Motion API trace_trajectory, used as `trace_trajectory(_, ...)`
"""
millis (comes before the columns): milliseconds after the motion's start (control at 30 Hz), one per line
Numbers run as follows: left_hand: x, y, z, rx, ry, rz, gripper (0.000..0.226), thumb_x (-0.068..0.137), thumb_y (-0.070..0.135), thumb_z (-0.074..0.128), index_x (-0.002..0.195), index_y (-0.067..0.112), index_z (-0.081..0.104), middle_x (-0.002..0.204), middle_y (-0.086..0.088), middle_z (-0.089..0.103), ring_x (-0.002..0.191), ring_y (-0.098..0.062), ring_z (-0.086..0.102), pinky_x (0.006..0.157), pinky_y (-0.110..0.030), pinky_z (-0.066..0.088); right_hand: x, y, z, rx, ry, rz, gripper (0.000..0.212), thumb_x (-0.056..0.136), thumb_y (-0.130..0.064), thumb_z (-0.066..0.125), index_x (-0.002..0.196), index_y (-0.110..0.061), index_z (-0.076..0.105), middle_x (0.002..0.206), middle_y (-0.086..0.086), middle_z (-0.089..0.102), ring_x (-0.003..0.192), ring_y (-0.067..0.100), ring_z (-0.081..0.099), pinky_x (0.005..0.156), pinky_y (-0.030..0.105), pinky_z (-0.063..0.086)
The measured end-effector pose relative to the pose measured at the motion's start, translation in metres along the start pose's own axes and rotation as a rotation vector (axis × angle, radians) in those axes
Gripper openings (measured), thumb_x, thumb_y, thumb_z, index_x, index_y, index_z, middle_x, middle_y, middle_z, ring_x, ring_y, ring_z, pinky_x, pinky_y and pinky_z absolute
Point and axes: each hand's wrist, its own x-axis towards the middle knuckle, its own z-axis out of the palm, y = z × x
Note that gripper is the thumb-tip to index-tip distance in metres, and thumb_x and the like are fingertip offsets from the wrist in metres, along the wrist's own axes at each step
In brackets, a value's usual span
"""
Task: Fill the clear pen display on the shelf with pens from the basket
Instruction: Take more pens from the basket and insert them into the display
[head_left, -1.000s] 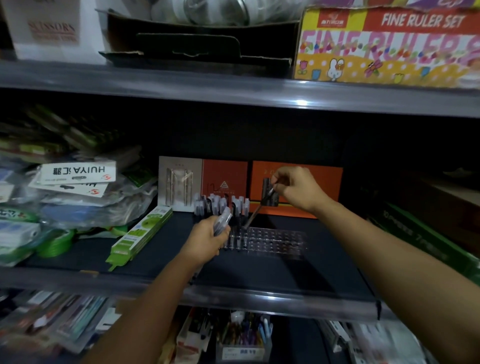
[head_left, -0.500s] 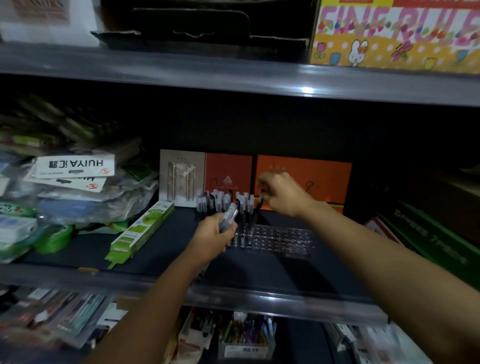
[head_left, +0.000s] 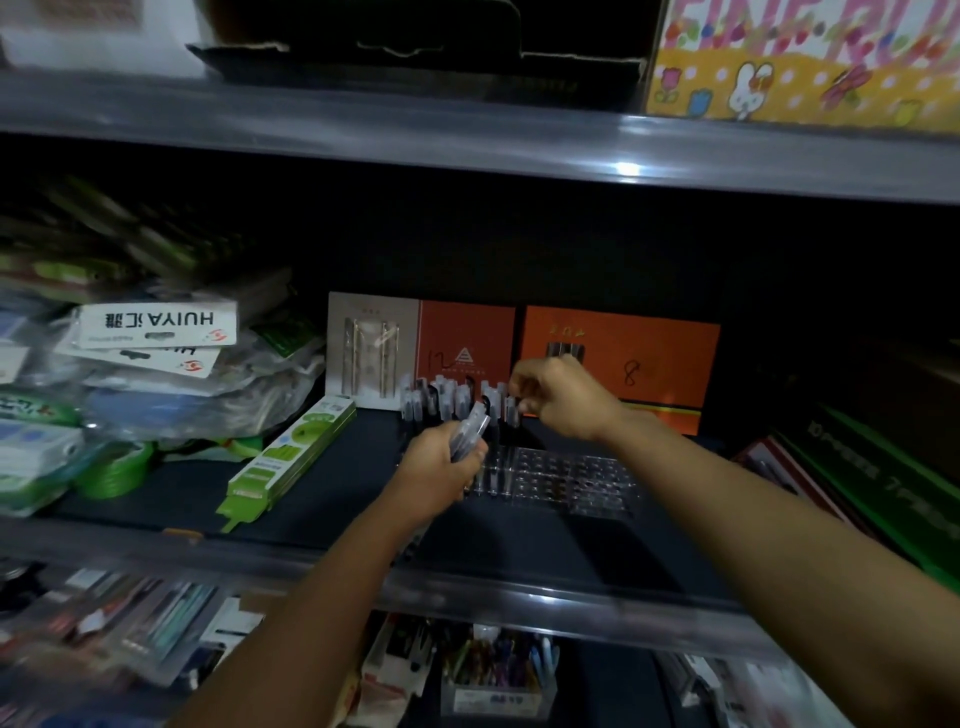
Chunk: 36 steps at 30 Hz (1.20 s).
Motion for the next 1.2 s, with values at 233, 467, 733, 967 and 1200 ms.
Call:
trace_trajectory(233, -0.001, 0.009, 0.0, -0.042, -0.039, 0.01, 0.008, 0.094, 0.011, 0.052, 0.088, 0.011, 0.058, 0.061, -0.001, 0.053, 0.042, -0.002, 0.048, 0.045, -0.016, 0.042, -0.011, -0.015, -0.021, 0.157, 0.038, -0.093, 0.015, 0.085, -0.008, 0.068, 0.099, -0.014, 0.068, 0.089, -0.006, 0.064, 0.085, 0.008, 0.06, 0.074, 0.018, 0.049)
trace_trajectory(467, -0.009, 0.035, 0.007, -0.089, -0.101, 0.049, 0.009, 0.094, 0.009, 0.053, 0.087, 0.013, 0.057, 0.059, -0.002, 0.052, 0.041, -0.005, 0.046, 0.044, -0.019, 0.042, -0.025, -0.027, -0.037, 0.224, -0.075, -0.128, 0.022, 0.085, -0.011, 0.07, 0.107, -0.015, 0.069, 0.096, -0.003, 0.064, 0.085, 0.006, 0.058, 0.077, 0.019, 0.048)
trace_trajectory(733, -0.017, 0.055, 0.011, -0.085, -0.106, 0.132, 0.005, 0.093, 0.009, 0.054, 0.092, 0.012, 0.057, 0.059, -0.001, 0.052, 0.043, -0.007, 0.047, 0.047, -0.02, 0.044, -0.039, -0.029, -0.054, 0.356, -0.041, -0.109, 0.009, 0.086, -0.01, 0.069, 0.095, -0.007, 0.07, 0.09, 0.012, 0.071, 0.08, 0.019, 0.066, 0.078, 0.032, 0.054)
trace_trajectory(967, -0.014, 0.059, 0.008, -0.044, -0.077, 0.145, 0.01, 0.094, 0.012, 0.054, 0.103, 0.009, 0.054, 0.062, -0.002, 0.051, 0.044, -0.006, 0.048, 0.046, -0.018, 0.044, -0.041, -0.03, -0.073, 0.49, 0.106, -0.054, 0.008, 0.088, -0.007, 0.066, 0.09, 0.001, 0.067, 0.085, 0.017, 0.067, 0.075, 0.01, 0.057, 0.069, 0.02, 0.046)
trace_trajectory(1200, -0.009, 0.049, 0.006, -0.018, -0.083, 0.124, 0.006, 0.094, 0.01, 0.053, 0.095, 0.015, 0.055, 0.064, 0.001, 0.05, 0.046, -0.003, 0.048, 0.048, -0.018, 0.045, -0.039, -0.03, -0.089, 0.594, 0.286, 0.015, 0.003, 0.084, 0.003, 0.065, 0.086, 0.0, 0.066, 0.078, 0.021, 0.066, 0.071, 0.016, 0.059, 0.07, 0.027, 0.046)
